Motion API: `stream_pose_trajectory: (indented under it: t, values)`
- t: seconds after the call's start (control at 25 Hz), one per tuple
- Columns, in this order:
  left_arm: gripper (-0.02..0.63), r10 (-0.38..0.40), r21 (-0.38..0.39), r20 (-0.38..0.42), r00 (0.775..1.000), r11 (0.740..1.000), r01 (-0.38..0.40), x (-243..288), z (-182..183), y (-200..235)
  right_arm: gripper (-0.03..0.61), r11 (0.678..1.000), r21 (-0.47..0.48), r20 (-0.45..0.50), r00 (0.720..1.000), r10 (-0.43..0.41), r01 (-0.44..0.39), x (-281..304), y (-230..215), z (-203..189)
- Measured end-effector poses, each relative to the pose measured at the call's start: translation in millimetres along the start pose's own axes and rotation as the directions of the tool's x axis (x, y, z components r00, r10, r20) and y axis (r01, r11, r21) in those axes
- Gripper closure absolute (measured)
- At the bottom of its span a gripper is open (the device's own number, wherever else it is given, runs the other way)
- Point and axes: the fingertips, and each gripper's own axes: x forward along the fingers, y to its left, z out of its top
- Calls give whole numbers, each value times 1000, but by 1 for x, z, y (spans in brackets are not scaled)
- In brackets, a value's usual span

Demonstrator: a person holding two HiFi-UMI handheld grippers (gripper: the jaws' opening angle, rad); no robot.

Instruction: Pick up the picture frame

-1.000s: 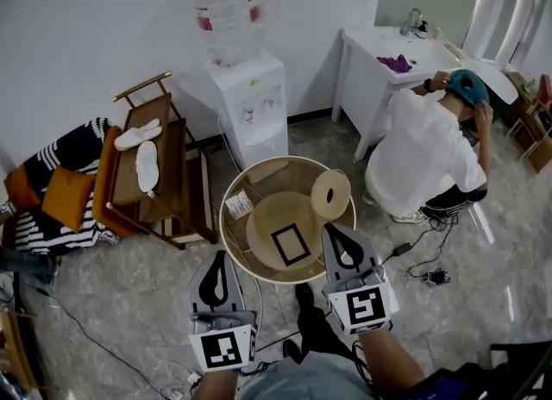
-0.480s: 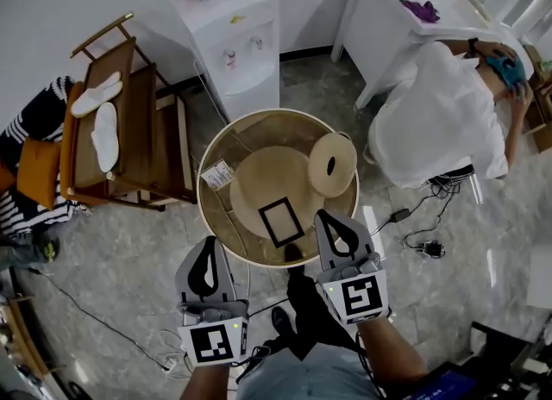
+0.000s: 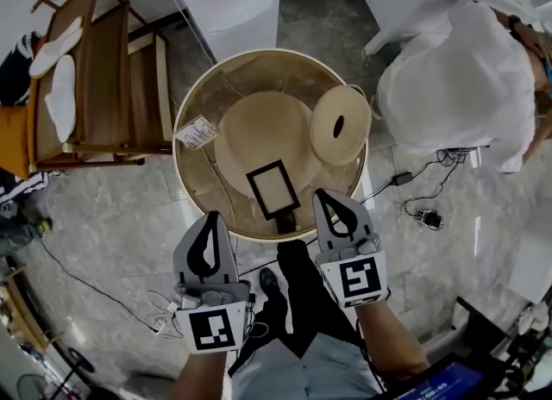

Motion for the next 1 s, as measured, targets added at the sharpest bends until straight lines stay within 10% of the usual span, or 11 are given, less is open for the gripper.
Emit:
stream_pose_trajectory:
  t: [1.0]
  values:
    - [598, 44, -76, -170, 984, 995, -58, 68, -132, 5, 555, 994, 35, -226, 968, 106, -101, 86, 3, -153]
